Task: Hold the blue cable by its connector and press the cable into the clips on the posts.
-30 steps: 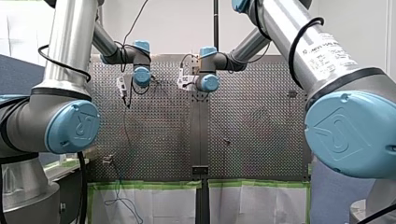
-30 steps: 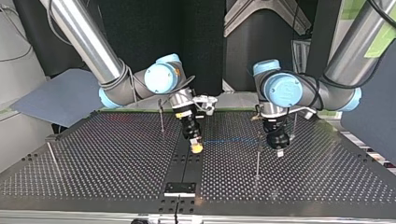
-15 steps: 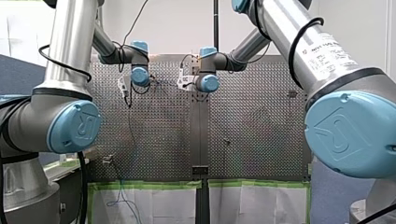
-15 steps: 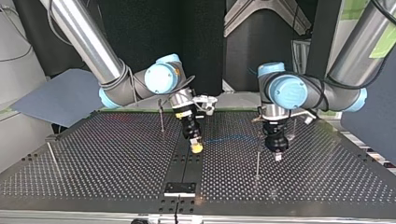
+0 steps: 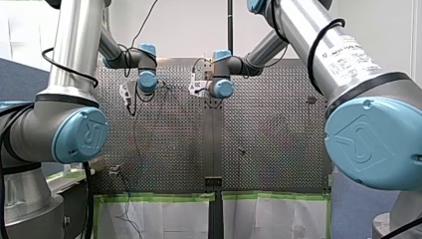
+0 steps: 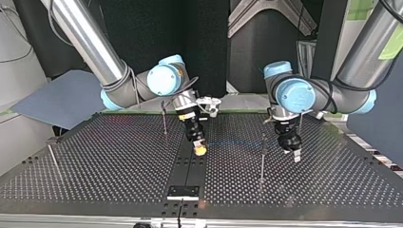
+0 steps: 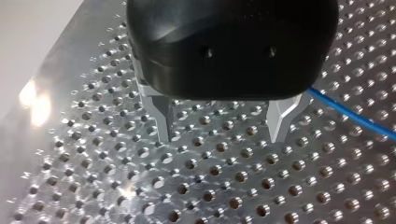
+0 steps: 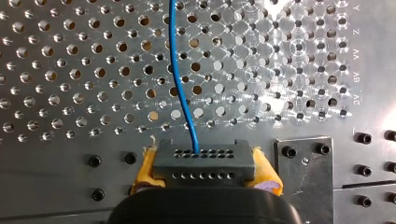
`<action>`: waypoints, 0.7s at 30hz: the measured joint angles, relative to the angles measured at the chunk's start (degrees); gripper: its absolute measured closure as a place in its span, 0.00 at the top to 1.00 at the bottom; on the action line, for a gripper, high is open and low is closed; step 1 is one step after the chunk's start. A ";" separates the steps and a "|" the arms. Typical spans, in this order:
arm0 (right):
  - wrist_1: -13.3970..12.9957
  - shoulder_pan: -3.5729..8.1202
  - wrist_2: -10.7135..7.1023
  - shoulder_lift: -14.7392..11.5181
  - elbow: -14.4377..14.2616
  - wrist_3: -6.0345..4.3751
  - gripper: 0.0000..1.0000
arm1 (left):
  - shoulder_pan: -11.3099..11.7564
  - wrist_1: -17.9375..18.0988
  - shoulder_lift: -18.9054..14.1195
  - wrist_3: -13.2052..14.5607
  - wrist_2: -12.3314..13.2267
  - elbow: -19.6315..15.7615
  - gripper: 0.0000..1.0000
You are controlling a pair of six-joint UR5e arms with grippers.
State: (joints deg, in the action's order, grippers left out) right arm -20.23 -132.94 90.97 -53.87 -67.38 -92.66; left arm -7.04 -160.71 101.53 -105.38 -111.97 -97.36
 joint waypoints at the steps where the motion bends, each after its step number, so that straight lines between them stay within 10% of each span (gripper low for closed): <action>1: 0.00 0.00 0.00 0.00 0.00 0.00 0.00 | -0.07 -0.59 0.00 -0.52 0.34 0.00 1.00; 21: 1.07 0.18 0.01 -0.03 0.00 -0.32 0.00 | 0.38 -10.71 -5.35 -5.80 7.59 -6.48 1.00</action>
State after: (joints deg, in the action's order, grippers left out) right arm -19.16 -132.76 90.97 -53.90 -67.38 -92.98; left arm -6.66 -171.42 96.18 -111.18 -104.38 -103.83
